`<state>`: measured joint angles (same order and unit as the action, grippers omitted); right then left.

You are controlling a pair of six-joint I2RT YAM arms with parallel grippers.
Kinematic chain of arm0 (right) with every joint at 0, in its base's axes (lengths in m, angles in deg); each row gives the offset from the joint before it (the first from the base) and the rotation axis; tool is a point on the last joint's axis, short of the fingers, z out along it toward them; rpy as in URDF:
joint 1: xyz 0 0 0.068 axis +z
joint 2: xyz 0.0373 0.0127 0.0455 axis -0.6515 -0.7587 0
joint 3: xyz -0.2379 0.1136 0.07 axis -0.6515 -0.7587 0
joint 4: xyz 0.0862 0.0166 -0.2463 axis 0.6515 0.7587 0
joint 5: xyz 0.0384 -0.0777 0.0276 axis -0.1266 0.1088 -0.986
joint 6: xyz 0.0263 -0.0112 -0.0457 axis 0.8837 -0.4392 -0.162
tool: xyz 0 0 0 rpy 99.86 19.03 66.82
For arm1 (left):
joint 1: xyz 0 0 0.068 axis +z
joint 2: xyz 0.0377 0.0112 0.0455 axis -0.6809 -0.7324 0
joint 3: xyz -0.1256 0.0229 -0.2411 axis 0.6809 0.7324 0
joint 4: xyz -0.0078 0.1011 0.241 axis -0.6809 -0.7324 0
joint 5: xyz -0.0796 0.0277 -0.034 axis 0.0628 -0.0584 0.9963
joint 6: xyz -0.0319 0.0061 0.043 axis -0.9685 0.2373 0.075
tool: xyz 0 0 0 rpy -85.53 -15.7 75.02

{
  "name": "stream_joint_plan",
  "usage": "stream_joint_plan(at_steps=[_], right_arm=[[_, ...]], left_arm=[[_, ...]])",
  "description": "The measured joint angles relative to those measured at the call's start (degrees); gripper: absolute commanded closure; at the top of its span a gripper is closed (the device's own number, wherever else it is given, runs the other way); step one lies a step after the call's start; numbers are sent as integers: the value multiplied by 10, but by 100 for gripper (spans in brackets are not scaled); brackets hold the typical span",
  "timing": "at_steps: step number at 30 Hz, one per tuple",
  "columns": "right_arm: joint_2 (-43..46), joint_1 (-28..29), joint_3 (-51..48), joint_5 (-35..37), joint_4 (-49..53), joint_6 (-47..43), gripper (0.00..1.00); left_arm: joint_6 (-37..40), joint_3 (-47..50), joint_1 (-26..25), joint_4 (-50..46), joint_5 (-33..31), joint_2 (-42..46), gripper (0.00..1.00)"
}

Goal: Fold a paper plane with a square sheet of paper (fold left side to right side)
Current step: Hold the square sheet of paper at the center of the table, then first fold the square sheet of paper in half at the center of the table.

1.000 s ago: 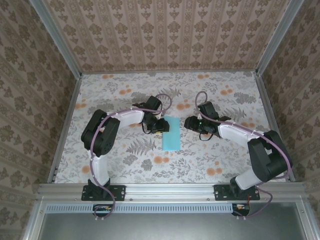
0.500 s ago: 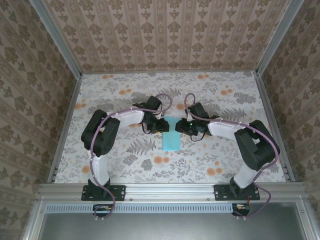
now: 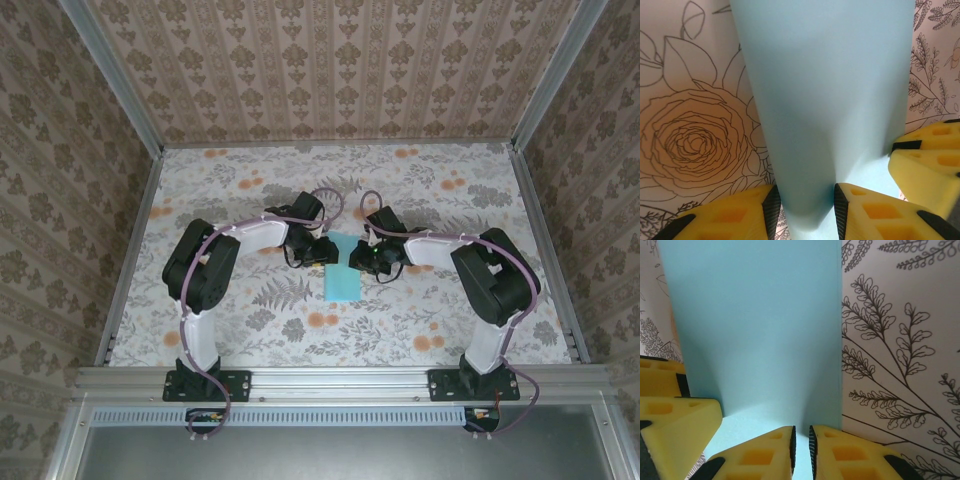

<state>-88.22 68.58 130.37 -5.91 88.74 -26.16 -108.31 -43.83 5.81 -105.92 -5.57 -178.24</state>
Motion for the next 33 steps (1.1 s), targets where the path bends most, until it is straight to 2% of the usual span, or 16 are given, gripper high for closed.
stream_joint_plan(at_steps=[4,11,16,18,21,24,33], right_arm=[[0,1,2,2,9,0,81],[-2,1,4,5,16,-1,82],[-3,2,8,10,22,-3,82],[-3,3,9,11,24,-3,82],[-5,3,11,12,26,-4,82],[-7,3,14,12,31,-4,82],[-9,3,19,13,39,-6,83]], left_arm=[[0,0,0,0,0,0,60],[7,0,-2,-4,-8,10,50],[19,10,14,-23,-36,60,45],[22,17,21,-26,-42,97,46],[26,23,28,-21,-38,143,54],[22,30,27,4,2,163,62],[-16,68,17,98,131,100,71]])
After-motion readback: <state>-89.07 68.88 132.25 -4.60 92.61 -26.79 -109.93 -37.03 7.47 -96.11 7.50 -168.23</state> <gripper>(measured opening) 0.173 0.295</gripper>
